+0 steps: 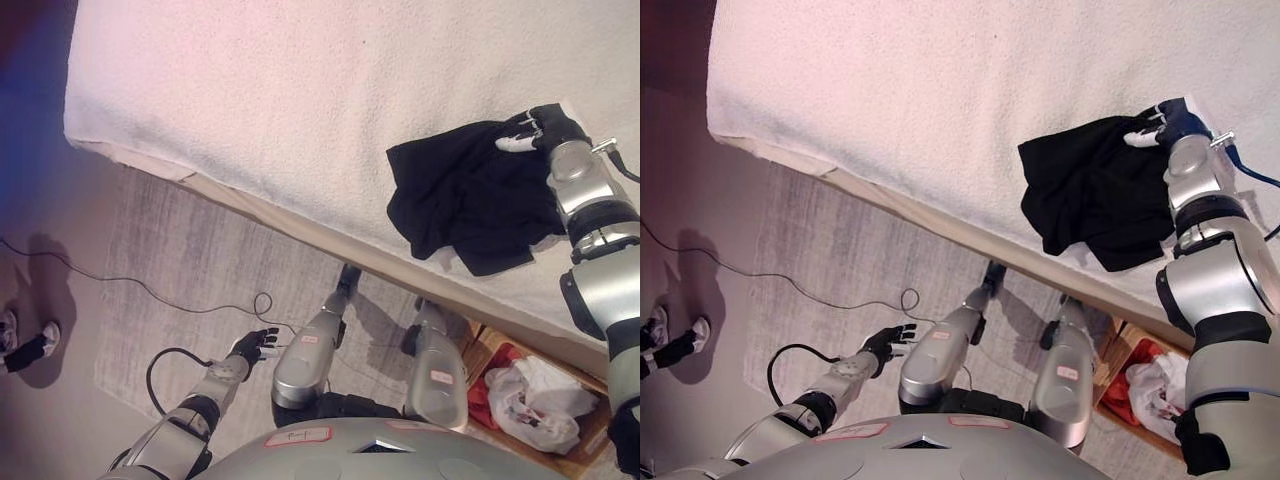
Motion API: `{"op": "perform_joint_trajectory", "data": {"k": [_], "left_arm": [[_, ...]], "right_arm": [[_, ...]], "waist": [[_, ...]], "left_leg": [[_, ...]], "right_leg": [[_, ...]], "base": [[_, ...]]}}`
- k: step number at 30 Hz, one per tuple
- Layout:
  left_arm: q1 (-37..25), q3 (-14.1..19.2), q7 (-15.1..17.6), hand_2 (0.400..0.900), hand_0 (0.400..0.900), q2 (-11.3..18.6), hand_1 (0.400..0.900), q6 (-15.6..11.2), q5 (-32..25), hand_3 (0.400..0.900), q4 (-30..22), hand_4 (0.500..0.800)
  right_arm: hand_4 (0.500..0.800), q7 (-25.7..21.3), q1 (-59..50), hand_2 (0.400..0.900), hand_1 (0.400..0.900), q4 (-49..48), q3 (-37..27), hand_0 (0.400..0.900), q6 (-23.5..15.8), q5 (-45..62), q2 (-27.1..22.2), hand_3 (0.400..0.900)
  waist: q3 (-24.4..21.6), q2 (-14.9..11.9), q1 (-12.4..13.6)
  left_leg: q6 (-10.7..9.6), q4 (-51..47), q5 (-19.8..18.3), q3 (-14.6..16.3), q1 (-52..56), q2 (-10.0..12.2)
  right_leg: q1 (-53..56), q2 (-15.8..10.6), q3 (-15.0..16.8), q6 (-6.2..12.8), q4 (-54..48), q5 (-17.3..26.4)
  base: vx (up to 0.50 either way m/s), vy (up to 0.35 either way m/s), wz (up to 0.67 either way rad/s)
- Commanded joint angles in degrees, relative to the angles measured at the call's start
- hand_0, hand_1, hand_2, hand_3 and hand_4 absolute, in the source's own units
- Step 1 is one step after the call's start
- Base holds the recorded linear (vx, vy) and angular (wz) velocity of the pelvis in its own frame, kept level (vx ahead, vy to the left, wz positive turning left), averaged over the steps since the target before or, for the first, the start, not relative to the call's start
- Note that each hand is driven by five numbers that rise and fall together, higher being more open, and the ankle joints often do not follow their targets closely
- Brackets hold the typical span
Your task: Put the clothes on the bed into the basket.
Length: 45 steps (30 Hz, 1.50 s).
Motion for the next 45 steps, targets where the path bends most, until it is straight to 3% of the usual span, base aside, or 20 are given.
{"op": "perform_joint_trajectory", "data": {"k": [1,13,19,25,26,27,34,45], "left_arm": [[2.6,-4.2,0.3,0.9,0.9,3.4,0.9,0.6,1.3,0.9,1.3,0.8],[-0.1,-3.4,1.2,0.9,0.9,2.9,0.9,0.8,1.0,0.9,4.3,0.8],[-1.5,-1.8,1.2,0.9,0.9,2.6,0.9,1.1,1.5,0.9,7.9,0.8],[-2.2,1.6,0.5,0.9,0.9,3.8,0.9,1.6,2.2,0.9,11.1,0.8],[-2.2,1.6,0.5,0.9,0.9,3.8,0.9,1.6,2.2,0.9,11.1,0.8],[-1.8,3.0,-0.1,0.9,0.9,4.4,0.9,1.8,2.3,0.9,12.1,0.8],[-0.3,7.3,-0.7,0.9,0.9,6.4,0.9,2.4,2.6,0.9,14.5,0.8],[2.3,10.6,-1.4,0.9,0.9,8.4,0.9,3.1,4.0,0.9,16.5,0.8]], "right_arm": [[0.5,2.5,-0.5,0.4,0.4,3.0,2.3,0.4,-1.2,-0.4,3.9,0.4],[0.5,2.5,0.4,0.4,0.4,2.3,2.4,0.4,-0.9,0.1,6.5,0.4],[0.5,2.8,-0.3,0.4,0.4,0.7,3.4,0.4,-0.6,0.0,6.3,0.4],[0.5,4.4,-0.9,0.4,0.4,-0.9,4.5,0.4,-0.3,-1.0,3.7,0.4],[0.5,4.4,-0.9,0.4,0.4,-0.9,4.5,0.4,-0.3,-1.0,3.7,0.4],[0.5,5.2,-1.0,0.4,0.4,-2.1,4.8,0.4,-0.2,-1.1,2.2,0.4],[0.5,7.3,-2.1,0.4,0.4,-3.2,5.6,0.4,0.0,-1.9,-4.0,0.4],[0.5,8.4,-3.6,0.4,0.4,-2.8,6.0,0.4,0.3,-2.1,-16.6,0.4]], "waist": [[-1.0,-1.0,1.5],[-2.1,-2.5,-0.1],[-3.8,-6.1,-2.1],[-7.2,-12.0,-4.5],[-7.1,-12.0,-4.4],[-8.8,-13.8,-5.3],[-14.0,-16.9,-8.2],[-19.3,-18.3,-12.2]], "left_leg": [[1.2,-0.1,-1.1,3.1,-2.2,-3.4],[1.3,0.0,-1.8,4.1,-1.0,-3.0],[1.9,1.4,-4.0,5.8,1.2,-2.6],[3.5,4.2,-8.7,9.9,6.4,-2.3],[3.5,4.2,-8.8,9.9,6.5,-2.3],[3.7,4.6,-10.1,11.4,8.7,-1.9],[4.3,4.8,-13.3,16.4,15.3,-0.4],[5.0,3.2,-14.9,22.0,22.0,0.7]], "right_leg": [[0.0,-5.9,6.2,4.37,0.5,-0.6],[0.8,-5.8,7.0,4.19,0.3,-1.0],[2.4,-5.5,8.3,4.11,0.6,-1.4],[5.3,-4.3,11.4,4.27,2.0,-2.5],[5.3,-4.3,11.4,4.27,2.0,-2.5],[6.3,-3.8,12.7,4.35,2.4,-2.8],[9.1,-1.9,17.3,4.79,3.0,-3.7],[11.0,0.8,22.5,5.6,3.2,-3.0]], "base": [[0.0,0.0,0.0],[0.0,0.004,-0.05],[0.02,0.01,-0.23],[0.06,0.017,-0.5],[0.1,0.005,-0.59],[0.06,0.0,-0.38],[0.09,0.019,-0.55],[0.01,0.009,-0.42]]}}
